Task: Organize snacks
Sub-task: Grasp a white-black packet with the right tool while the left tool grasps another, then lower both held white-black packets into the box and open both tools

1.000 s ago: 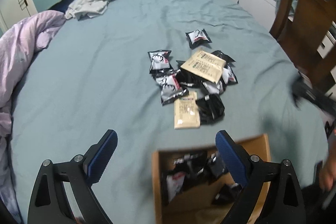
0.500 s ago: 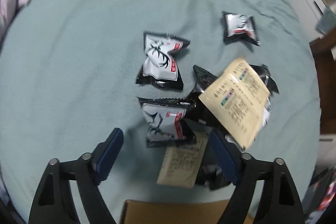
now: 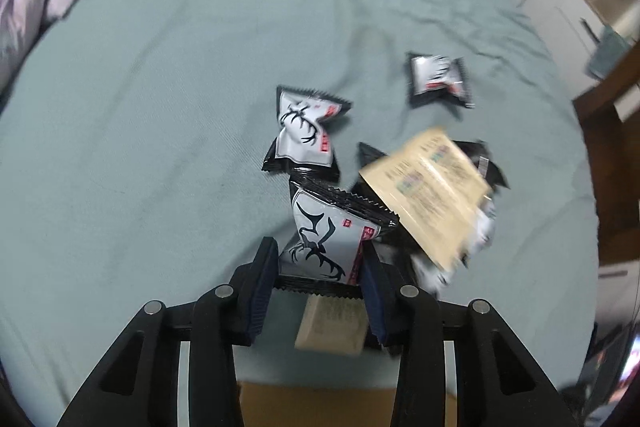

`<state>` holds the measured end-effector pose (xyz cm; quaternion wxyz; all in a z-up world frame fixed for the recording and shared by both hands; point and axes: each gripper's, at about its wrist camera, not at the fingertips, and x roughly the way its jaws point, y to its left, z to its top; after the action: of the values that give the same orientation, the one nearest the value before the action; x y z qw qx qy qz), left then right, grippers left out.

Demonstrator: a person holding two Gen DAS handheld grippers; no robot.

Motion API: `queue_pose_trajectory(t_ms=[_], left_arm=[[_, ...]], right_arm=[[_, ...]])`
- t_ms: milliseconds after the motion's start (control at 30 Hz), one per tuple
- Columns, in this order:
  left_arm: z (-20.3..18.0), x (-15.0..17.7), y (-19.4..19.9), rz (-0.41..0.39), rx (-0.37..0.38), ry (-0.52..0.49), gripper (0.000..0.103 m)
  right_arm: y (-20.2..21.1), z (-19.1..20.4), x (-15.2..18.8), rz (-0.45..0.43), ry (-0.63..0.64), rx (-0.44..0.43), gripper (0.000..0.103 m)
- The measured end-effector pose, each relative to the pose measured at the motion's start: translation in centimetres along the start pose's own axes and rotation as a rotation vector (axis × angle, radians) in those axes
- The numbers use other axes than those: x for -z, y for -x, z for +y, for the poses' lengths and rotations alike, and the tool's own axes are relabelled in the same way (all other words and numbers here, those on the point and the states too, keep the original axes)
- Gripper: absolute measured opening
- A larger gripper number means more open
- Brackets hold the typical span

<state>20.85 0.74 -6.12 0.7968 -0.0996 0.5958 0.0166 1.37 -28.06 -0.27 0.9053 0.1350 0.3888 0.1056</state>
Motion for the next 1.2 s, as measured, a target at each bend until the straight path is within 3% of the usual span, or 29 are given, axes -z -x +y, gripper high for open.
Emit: queue_pose_trajectory(t_ms=[200,467,733,1100,1200], left_arm=[[1.1,4.3,7.6,-0.120,0.044,-0.092,0.039],[2.1,12.1,12.8,-0.139,0.135,-0.144,0.039],[1.1,17.0,8.9,-0.091,0.102,-0.241,0.039],[0.1,18.3,5.0,0.000,-0.005,-0.324,0.039],[0.2,18.6,4.6,0.012,-0.002,-0.328,0.039]], right_arm=[[0.0,-0.3,-0.2,0.010,-0.037,-0.007,0.026],[1.1,-0.5,-0.1,-0.015,-0.048,0.007,0.026],[1.4,1.2,0.5,-0.024,0.048,0.038,0.026],[0.9,2.8,0.8,-0.018,0.125,0.046,0.026],[0.9,3.0,0.9,-0.016,0.131,0.043,0.026]])
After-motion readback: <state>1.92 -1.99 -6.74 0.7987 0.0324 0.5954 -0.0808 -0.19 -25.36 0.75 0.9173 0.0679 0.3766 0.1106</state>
